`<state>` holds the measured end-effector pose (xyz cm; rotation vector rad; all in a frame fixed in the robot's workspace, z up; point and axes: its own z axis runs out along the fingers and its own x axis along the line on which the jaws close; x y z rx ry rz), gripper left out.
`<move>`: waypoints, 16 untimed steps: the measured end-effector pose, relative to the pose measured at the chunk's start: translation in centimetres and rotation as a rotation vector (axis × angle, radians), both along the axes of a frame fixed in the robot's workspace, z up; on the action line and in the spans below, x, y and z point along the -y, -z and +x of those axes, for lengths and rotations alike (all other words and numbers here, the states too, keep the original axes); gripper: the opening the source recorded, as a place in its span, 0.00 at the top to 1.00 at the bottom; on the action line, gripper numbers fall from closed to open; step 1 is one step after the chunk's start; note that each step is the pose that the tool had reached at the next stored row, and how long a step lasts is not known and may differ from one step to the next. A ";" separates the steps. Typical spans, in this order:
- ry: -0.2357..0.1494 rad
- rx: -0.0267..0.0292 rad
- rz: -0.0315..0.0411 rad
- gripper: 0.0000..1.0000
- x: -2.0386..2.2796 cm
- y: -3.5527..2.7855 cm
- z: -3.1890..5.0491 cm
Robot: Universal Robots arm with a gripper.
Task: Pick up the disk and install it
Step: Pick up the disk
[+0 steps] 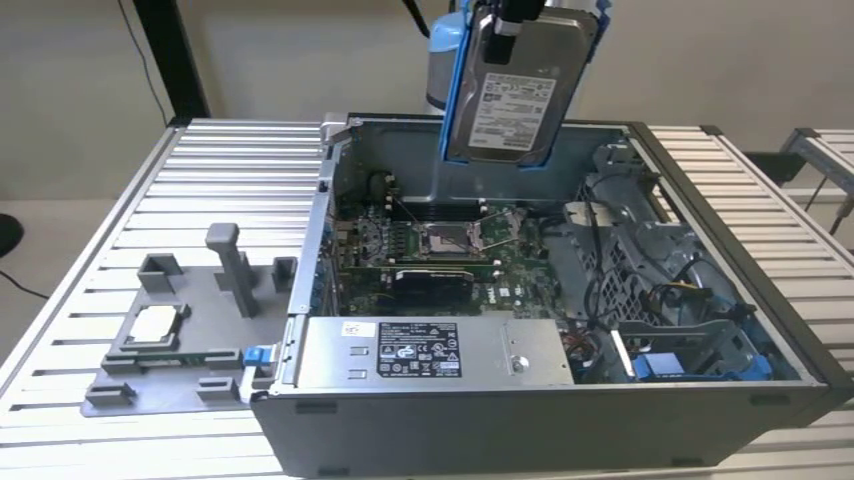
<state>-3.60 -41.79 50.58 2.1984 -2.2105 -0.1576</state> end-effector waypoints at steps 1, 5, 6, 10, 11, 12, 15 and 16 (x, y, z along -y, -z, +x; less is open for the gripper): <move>0.000 -0.0003 0.0000 1.00 0.13 0.00 0.35; 0.000 -0.0019 0.0000 1.00 0.62 0.00 1.69; 0.000 -0.0022 -0.0001 1.00 0.75 0.00 2.03; 0.000 -0.0029 -0.0001 1.00 1.26 0.00 3.27; 0.000 -0.0029 0.0000 1.00 1.41 0.00 3.45; 0.000 -0.0029 0.0001 1.00 1.56 0.00 3.58; 0.000 -0.0029 -0.0001 1.00 2.03 0.00 3.98; 0.000 -0.0029 0.0000 1.00 2.21 0.00 4.14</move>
